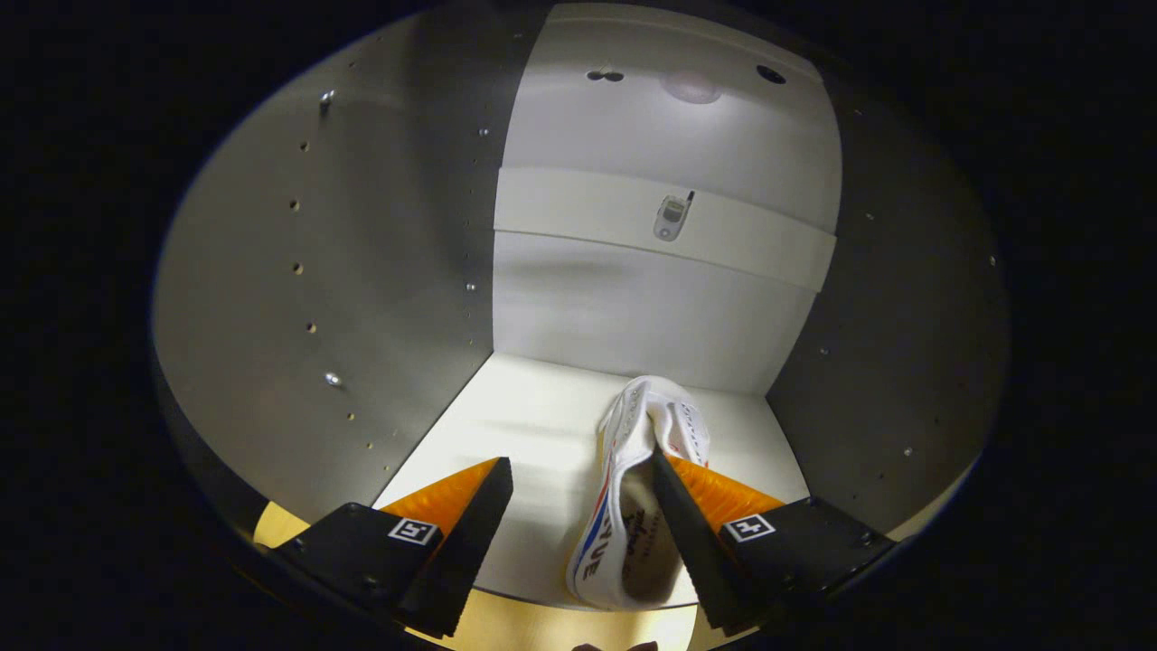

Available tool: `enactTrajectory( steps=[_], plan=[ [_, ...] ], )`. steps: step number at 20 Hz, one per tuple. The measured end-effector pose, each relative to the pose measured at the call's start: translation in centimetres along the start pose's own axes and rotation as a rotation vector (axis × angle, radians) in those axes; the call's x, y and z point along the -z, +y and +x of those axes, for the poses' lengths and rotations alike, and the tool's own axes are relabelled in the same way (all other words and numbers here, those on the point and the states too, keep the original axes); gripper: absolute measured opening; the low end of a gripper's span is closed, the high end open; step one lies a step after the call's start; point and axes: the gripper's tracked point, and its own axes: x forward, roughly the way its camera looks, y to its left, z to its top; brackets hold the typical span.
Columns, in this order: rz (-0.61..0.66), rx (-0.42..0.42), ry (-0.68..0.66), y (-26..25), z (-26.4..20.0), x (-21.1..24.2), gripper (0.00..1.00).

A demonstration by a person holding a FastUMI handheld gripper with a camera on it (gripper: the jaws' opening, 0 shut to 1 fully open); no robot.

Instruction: Open the shoe cabinet door, grab the shoes and put them into the shoe cabinet, then close the shoe cabinet door.

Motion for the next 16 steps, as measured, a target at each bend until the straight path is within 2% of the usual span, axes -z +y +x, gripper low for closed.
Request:
enactTrajectory(
  steps=[4,8,11,16],
  plan=[
    [0.047,0.021,-0.074,-1.2,-3.9,-2.2,0.98],
    [0.050,0.105,-0.208,-3.6,-9.1,-5.1,0.98],
    [0.073,0.149,-0.287,-4.5,-13.7,-6.3,0.98],
    [0.109,0.177,-0.394,-4.6,-22.4,-6.4,0.98]
  ],
)
